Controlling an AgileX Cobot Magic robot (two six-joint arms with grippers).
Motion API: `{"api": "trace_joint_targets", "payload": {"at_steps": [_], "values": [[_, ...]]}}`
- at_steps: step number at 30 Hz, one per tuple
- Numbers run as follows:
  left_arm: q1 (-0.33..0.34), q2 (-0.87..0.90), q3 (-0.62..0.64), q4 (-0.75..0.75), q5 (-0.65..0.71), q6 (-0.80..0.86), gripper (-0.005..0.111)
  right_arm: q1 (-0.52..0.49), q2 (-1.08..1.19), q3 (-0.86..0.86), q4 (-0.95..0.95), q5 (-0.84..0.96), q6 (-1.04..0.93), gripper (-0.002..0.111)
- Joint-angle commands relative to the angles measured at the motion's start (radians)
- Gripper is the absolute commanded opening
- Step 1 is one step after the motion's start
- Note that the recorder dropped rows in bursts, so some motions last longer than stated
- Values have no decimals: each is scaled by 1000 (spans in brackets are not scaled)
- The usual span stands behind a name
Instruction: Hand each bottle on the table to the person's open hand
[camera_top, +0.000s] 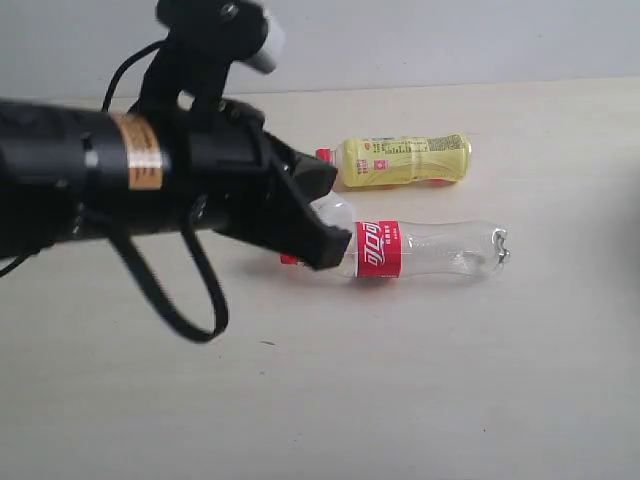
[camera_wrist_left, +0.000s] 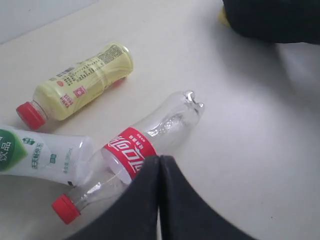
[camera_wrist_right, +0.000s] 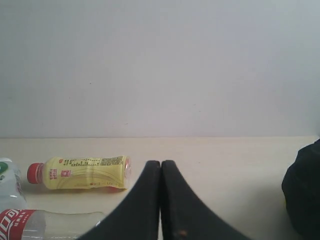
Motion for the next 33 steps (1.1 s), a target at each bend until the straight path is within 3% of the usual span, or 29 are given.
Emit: {"api": "trace_joint_targets", "payload": {"at_steps": [1, 5, 10, 11, 13, 16, 17, 21, 24, 26, 31, 33], "values": [[-3, -41, 104, 4, -124, 68, 0, 3, 2, 4, -3, -13, 1, 0], [40, -60, 188, 4, -299, 47, 0, 3, 2, 4, -3, -13, 1, 0], [173, -34, 150, 4, -92, 190, 0, 3, 2, 4, -1, -13, 1, 0], [201, -33, 105, 6, -9, 287, 0, 3, 2, 4, -1, -13, 1, 0], [205, -3, -27, 6, 165, 457, 0, 3, 2, 4, -1, -13, 1, 0], [201, 66, -192, 6, 366, 550, 0, 3, 2, 4, -1, -13, 1, 0], [201, 132, -309, 6, 514, 625, 0, 3, 2, 4, -1, -13, 1, 0], [201, 273, -487, -21, 697, 749, 0, 3, 2, 4, -4, -13, 1, 0], [204, 288, -469, -112, 630, 765, 0, 3, 2, 4, -4, -13, 1, 0], [215, 254, -382, -242, 493, 812, 0, 3, 2, 4, -4, -13, 1, 0], [201, 100, -63, -444, -3, 815, 0, 3, 2, 4, -4, -13, 1, 0], [165, 30, 57, -417, -163, 815, 0, 3, 2, 4, -1, -13, 1, 0]]}}
